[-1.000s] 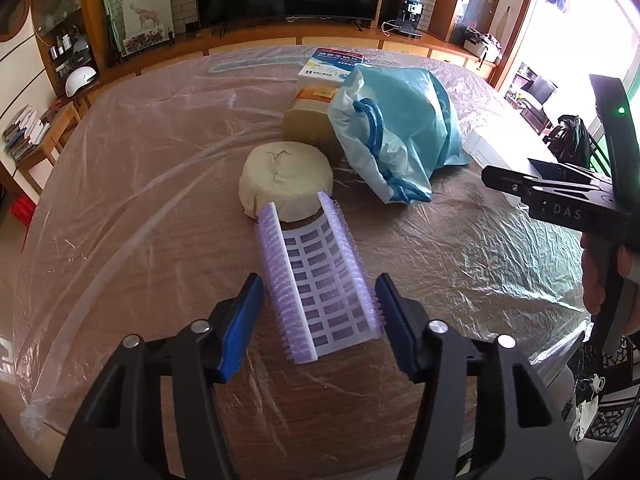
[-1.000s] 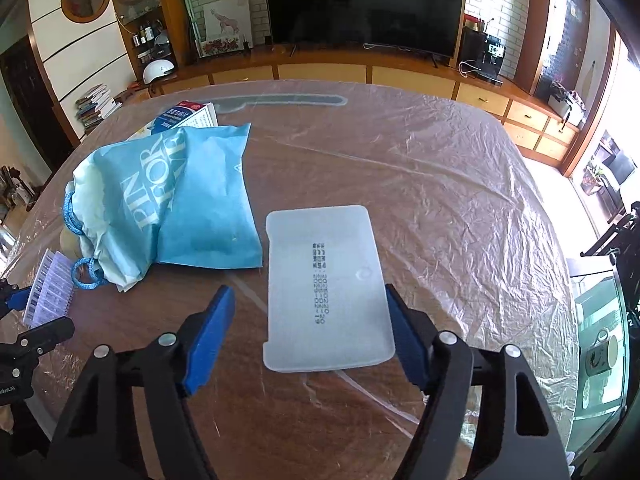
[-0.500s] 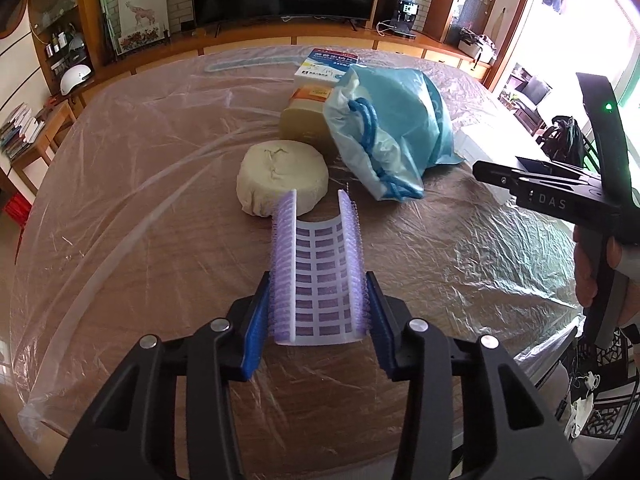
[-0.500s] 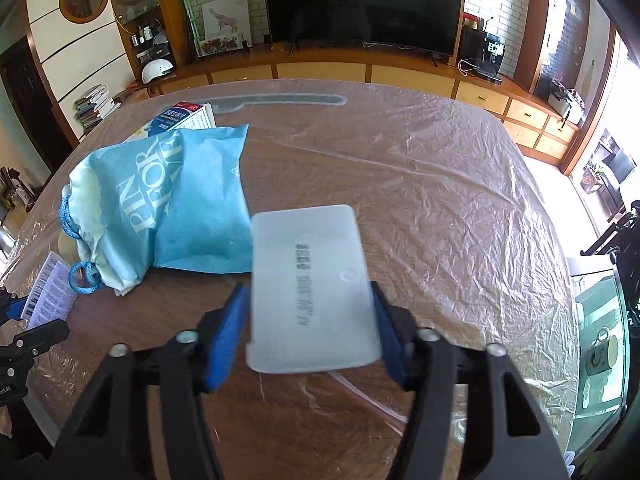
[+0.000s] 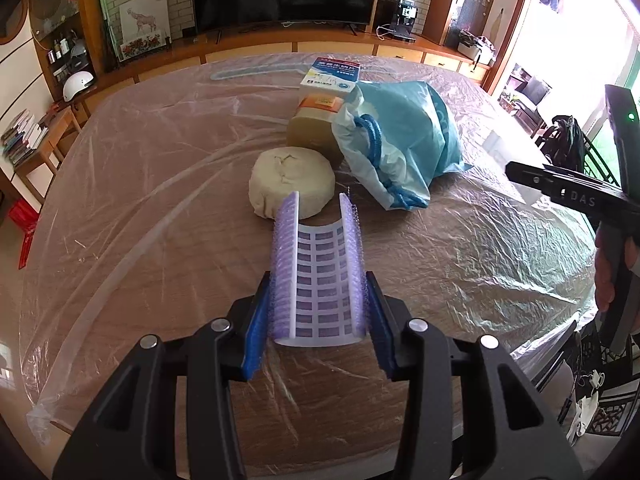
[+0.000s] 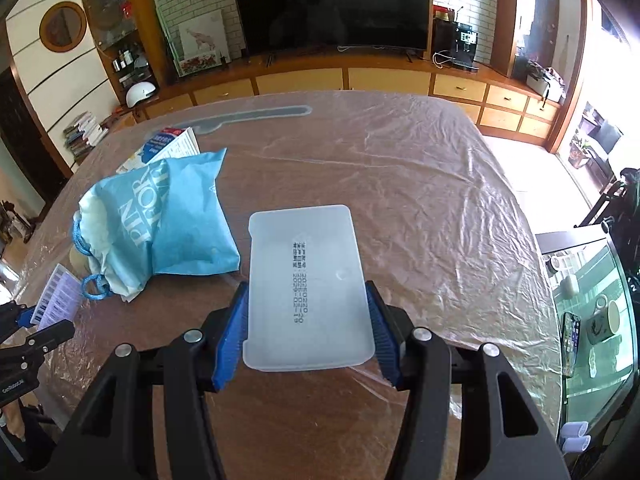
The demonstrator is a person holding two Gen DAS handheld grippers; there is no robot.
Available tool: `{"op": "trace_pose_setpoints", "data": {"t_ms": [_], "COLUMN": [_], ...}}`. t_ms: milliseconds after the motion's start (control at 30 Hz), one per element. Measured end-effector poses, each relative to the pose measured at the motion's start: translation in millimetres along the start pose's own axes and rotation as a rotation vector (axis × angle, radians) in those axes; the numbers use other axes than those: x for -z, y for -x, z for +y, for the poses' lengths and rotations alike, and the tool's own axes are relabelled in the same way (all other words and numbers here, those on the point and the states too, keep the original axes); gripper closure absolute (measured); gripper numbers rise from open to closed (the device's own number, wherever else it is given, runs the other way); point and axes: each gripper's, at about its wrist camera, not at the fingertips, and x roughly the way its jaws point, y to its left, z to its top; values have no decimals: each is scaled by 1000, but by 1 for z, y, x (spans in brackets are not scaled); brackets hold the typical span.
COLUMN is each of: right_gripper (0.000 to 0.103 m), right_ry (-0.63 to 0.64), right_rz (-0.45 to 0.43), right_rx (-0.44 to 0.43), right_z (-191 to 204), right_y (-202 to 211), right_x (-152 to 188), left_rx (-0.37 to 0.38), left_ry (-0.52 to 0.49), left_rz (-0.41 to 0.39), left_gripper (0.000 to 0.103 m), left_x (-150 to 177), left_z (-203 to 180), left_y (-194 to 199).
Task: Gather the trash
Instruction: 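Lift the lid and comb and carry both over the black bin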
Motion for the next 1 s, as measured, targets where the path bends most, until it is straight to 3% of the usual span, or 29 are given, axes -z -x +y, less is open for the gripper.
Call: {"op": "trace_pose_setpoints", "data": {"t_ms": [67, 433, 1000], "right_gripper": [49, 49, 49], "right_ry": [-36, -38, 75], "right_rz": [-15, -42, -9], "right_rx": [-47, -121, -248], "right_z": [-5, 10, 66], "right_y": [7, 42, 83], "right_x": [1, 18, 71], "left_rx": [0, 6, 24], "left_ry": [4, -11, -53], "left_rz": [-3, -22, -46], "left_gripper": [58, 58, 58], "left_x": [0, 6, 28], "left_z": [1, -3, -12], "left_y": [1, 16, 47]}}
